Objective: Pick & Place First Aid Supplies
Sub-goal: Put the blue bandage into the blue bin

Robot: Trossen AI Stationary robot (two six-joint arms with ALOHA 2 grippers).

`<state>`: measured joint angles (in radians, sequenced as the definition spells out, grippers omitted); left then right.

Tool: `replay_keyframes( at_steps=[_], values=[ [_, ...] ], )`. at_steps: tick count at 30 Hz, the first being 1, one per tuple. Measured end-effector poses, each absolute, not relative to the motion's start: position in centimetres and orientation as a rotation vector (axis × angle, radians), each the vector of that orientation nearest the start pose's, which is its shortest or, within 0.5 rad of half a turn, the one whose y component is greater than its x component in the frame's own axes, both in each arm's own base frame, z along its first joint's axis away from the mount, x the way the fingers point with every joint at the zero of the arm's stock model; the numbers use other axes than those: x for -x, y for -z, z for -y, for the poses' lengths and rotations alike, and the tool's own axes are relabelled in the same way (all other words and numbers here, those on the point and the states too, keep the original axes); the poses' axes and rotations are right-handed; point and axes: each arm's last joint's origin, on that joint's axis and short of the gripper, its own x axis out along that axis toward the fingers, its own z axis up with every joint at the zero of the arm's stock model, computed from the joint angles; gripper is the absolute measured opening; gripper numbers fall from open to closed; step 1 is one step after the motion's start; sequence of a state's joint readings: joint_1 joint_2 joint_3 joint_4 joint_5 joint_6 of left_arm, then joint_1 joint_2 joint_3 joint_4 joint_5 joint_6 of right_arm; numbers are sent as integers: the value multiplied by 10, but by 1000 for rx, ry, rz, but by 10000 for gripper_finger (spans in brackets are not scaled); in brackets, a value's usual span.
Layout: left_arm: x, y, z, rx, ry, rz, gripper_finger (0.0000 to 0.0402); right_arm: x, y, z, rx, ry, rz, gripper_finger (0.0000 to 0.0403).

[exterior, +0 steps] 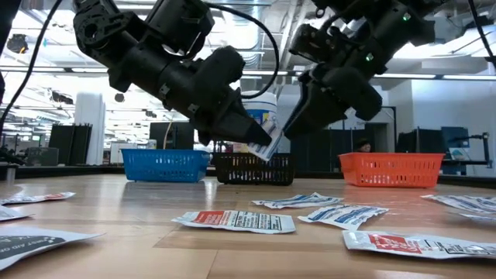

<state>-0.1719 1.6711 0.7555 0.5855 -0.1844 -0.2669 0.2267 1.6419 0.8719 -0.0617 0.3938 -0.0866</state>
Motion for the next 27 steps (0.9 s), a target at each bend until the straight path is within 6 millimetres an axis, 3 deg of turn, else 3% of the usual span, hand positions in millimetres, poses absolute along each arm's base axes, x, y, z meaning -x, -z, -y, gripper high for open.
replay_keyframes(
  at_steps=[4,10,13,27],
  values=[
    [-329,-176,59,72,-13,-333,6,-312,-179,-65,316,113,-824,155],
    [-327,-177,68,-206,60,-321,7,-311,-183,-75,240,-60,-794,203],
    [-328,-178,68,-248,66,-314,6,-313,-185,-79,220,-99,-763,220],
    [-334,-190,54,-323,12,-188,8,-318,-190,-77,209,-91,-691,217]
  ],
)
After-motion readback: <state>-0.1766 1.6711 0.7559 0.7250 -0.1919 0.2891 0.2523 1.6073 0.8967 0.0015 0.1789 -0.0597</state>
